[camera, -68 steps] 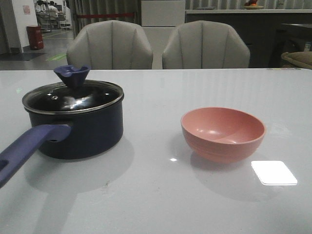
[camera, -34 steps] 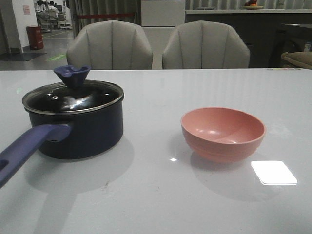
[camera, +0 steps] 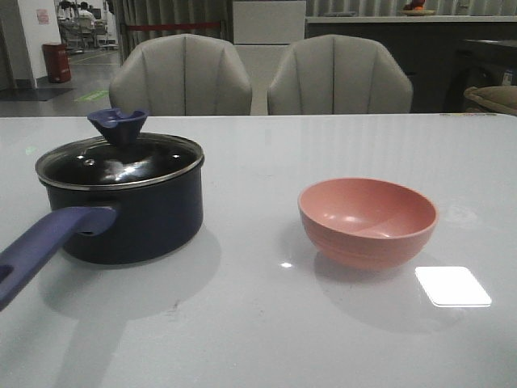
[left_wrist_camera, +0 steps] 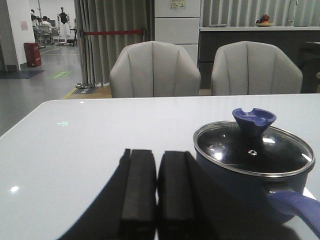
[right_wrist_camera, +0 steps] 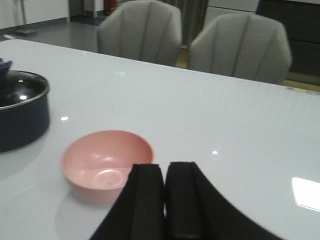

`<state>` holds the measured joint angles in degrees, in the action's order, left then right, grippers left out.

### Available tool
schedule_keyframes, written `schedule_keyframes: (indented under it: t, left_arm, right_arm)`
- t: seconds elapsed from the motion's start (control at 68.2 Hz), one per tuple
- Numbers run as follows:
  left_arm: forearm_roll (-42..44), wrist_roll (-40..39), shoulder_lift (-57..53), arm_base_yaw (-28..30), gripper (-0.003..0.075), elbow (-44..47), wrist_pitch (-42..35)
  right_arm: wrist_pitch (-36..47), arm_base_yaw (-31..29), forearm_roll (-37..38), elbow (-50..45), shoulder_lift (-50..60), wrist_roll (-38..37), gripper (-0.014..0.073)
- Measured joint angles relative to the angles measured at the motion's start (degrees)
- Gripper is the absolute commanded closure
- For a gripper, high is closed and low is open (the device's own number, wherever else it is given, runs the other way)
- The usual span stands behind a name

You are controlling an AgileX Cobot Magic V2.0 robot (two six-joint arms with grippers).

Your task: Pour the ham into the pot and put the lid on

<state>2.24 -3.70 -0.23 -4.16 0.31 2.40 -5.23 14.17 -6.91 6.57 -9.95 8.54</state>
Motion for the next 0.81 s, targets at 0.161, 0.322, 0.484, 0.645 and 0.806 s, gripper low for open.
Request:
schedule_keyframes:
  t: [0.161, 0.322, 0.484, 0.645, 0.806]
  left_arm:
    - [0.0, -0.1, 0.0, 0.0, 0.0607, 0.0, 0.0]
    - [0.0, -0.1, 0.0, 0.0, 0.0607, 0.0, 0.0]
    - [0.0, -0.1, 0.0, 0.0, 0.0607, 0.0, 0.0]
    - [0.0, -0.1, 0.0, 0.0, 0.0607, 0.0, 0.0]
    - [0.0, -0.1, 0.0, 0.0, 0.0607, 0.0, 0.0]
  right_arm:
    - [3.7, -5.3, 3.3, -4.8, 4.0, -2.6, 0.0432]
    - [3.6, -6.1, 9.4, -7.8, 9.4, -8.9, 0.0432]
    - [3.6, -6.1, 10.9, -8.1, 10.5, -11.1, 0.0432]
    - [3.6, -6.1, 10.9, -8.1, 10.5, -11.4, 0.0432]
    - [3.6, -6.1, 10.9, -8.1, 10.5, -11.4, 0.0432]
